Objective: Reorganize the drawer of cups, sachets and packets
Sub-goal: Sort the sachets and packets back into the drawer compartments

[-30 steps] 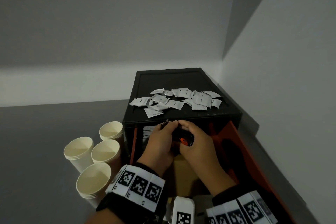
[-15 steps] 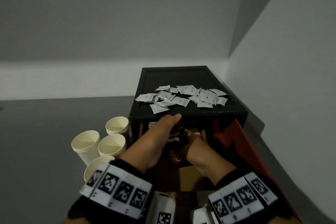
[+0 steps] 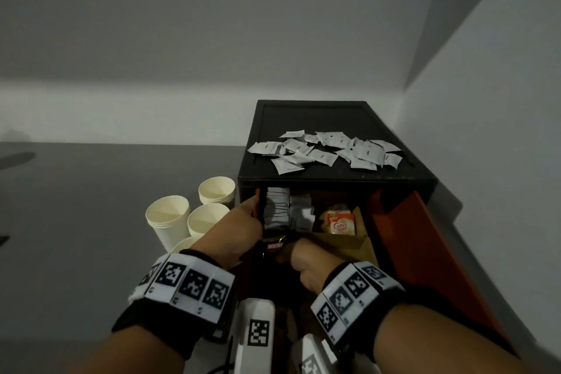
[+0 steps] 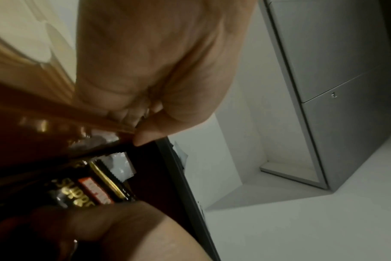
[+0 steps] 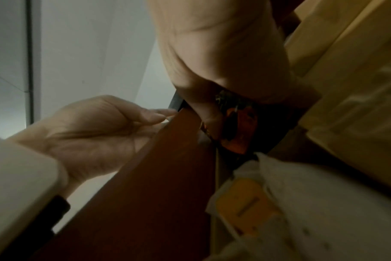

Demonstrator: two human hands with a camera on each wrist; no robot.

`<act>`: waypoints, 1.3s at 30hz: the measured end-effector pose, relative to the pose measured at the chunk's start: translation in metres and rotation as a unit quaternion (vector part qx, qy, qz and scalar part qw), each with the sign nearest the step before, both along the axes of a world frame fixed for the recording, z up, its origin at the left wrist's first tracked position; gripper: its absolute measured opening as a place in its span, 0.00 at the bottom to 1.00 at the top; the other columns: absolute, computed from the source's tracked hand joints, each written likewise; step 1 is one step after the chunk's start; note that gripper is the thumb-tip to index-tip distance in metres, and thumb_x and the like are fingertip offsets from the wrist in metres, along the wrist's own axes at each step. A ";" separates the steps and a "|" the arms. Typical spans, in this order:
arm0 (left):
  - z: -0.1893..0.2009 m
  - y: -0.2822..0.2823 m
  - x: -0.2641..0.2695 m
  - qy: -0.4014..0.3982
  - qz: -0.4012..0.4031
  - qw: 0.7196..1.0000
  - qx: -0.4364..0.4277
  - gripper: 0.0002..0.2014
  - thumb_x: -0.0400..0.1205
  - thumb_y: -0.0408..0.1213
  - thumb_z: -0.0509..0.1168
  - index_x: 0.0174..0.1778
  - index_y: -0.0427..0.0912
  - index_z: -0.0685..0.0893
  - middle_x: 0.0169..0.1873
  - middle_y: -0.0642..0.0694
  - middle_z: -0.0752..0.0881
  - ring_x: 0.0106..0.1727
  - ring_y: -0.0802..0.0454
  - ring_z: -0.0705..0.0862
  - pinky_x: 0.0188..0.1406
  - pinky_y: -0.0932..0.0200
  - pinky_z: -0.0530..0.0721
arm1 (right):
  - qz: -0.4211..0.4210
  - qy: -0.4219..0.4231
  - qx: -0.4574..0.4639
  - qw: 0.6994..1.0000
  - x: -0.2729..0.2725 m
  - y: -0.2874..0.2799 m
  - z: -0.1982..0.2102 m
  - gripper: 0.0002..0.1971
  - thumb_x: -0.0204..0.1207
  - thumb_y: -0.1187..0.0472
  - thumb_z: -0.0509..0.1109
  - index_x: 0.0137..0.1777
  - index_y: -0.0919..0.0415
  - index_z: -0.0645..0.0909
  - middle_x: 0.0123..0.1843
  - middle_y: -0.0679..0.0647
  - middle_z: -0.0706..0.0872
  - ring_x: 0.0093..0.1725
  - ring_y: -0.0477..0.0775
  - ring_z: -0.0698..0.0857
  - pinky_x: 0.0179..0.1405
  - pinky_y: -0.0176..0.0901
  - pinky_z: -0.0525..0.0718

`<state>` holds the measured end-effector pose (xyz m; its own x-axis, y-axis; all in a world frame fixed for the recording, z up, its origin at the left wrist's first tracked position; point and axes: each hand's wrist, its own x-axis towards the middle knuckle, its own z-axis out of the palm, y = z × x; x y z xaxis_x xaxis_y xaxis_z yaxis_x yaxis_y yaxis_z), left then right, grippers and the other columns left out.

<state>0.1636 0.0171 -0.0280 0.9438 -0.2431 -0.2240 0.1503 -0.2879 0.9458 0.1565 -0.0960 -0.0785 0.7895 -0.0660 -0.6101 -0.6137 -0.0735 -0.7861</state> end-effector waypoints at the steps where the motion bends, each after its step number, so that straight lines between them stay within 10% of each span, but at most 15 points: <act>1: -0.003 0.001 0.002 -0.022 -0.008 0.999 0.034 0.33 0.74 0.10 0.52 0.69 0.46 0.75 0.53 0.44 0.85 0.56 0.48 0.83 0.62 0.54 0.79 | -0.002 -0.001 0.008 1.000 -0.001 0.002 0.001 0.17 0.84 0.72 0.54 0.70 0.73 0.73 0.51 0.63 0.81 0.50 0.63 0.80 0.48 0.45 0.79; 5: -0.002 0.007 0.010 -0.049 -0.039 0.989 0.133 0.39 0.74 0.13 0.55 0.81 0.44 0.62 0.56 0.47 0.80 0.55 0.52 0.79 0.54 0.67 0.75 | -0.029 -0.008 -0.008 1.000 0.002 -0.001 -0.003 0.17 0.82 0.72 0.58 0.70 0.72 0.73 0.38 0.52 0.74 0.43 0.52 0.77 0.50 0.44 0.79; 9: 0.008 0.006 0.009 -0.042 -0.061 0.982 0.173 0.41 0.76 0.14 0.56 0.83 0.44 0.52 0.65 0.43 0.77 0.55 0.57 0.73 0.41 0.77 0.67 | -0.034 0.003 -0.029 0.999 -0.004 -0.001 -0.005 0.15 0.84 0.68 0.56 0.67 0.70 0.75 0.41 0.58 0.78 0.35 0.54 0.78 0.31 0.41 0.80; 13: 0.007 0.005 0.010 -0.039 -0.068 0.983 0.165 0.40 0.77 0.12 0.55 0.83 0.43 0.50 0.72 0.40 0.73 0.56 0.57 0.70 0.37 0.84 0.68 | -0.021 0.011 -0.019 1.000 -0.003 0.004 -0.008 0.13 0.85 0.66 0.55 0.63 0.69 0.77 0.55 0.64 0.83 0.37 0.56 0.81 0.34 0.44 0.82; 20: -0.002 0.008 0.017 -0.026 -0.062 0.982 0.174 0.43 0.76 0.14 0.55 0.84 0.48 0.48 0.65 0.41 0.80 0.54 0.53 0.78 0.50 0.65 0.75 | -0.021 0.035 -0.011 0.999 -0.010 -0.003 0.000 0.13 0.86 0.63 0.51 0.53 0.64 0.77 0.46 0.60 0.83 0.38 0.56 0.83 0.32 0.43 0.84; 23: -0.006 0.008 0.020 -0.025 -0.064 0.983 0.170 0.44 0.75 0.15 0.55 0.84 0.48 0.48 0.63 0.39 0.82 0.53 0.48 0.81 0.49 0.63 0.75 | -0.011 -0.036 -0.055 0.998 -0.007 -0.019 0.008 0.18 0.85 0.68 0.53 0.73 0.63 0.69 0.66 0.61 0.78 0.62 0.58 0.79 0.58 0.47 0.79; 26: -0.005 0.008 0.020 -0.023 -0.065 0.980 0.186 0.43 0.76 0.15 0.56 0.84 0.48 0.48 0.66 0.37 0.80 0.61 0.42 0.81 0.53 0.58 0.77 | -0.019 -0.153 -0.100 0.983 -0.005 -0.038 0.025 0.22 0.82 0.75 0.51 0.73 0.63 0.71 0.70 0.60 0.77 0.71 0.58 0.74 0.70 0.48 0.73; 30: 0.001 -0.001 0.018 -0.013 -0.050 0.986 0.161 0.34 0.77 0.16 0.56 0.80 0.40 0.62 0.68 0.38 0.78 0.67 0.38 0.78 0.67 0.50 0.76 | -0.002 -0.236 -0.166 0.957 -0.005 -0.058 0.054 0.29 0.73 0.84 0.52 0.70 0.63 0.76 0.66 0.56 0.82 0.58 0.49 0.83 0.40 0.32 0.78; 33: 0.010 -0.009 0.021 -0.005 0.018 0.995 0.095 0.22 0.75 0.18 0.58 0.65 0.32 0.78 0.55 0.33 0.84 0.53 0.39 0.83 0.59 0.48 0.80 | 0.016 -0.297 -0.226 0.928 0.005 -0.065 0.072 0.25 0.75 0.79 0.56 0.68 0.59 0.79 0.64 0.53 0.85 0.41 0.38 0.81 0.26 0.25 0.74; 39: 0.039 -0.030 0.034 -0.042 0.135 0.988 0.059 0.19 0.77 0.26 0.64 0.65 0.39 0.80 0.57 0.38 0.83 0.59 0.39 0.83 0.59 0.53 0.82 | 0.181 -0.375 -0.437 0.798 0.044 -0.065 0.087 0.30 0.79 0.61 0.65 0.81 0.55 0.61 0.84 0.52 0.54 0.81 0.55 0.58 0.78 0.44 0.58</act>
<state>0.1981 -0.0126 0.0111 0.9872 0.0438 -0.1532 0.1587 -0.3576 0.9203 0.2007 -0.1612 0.0086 0.9748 0.1067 0.1959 0.1895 -0.8595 -0.4748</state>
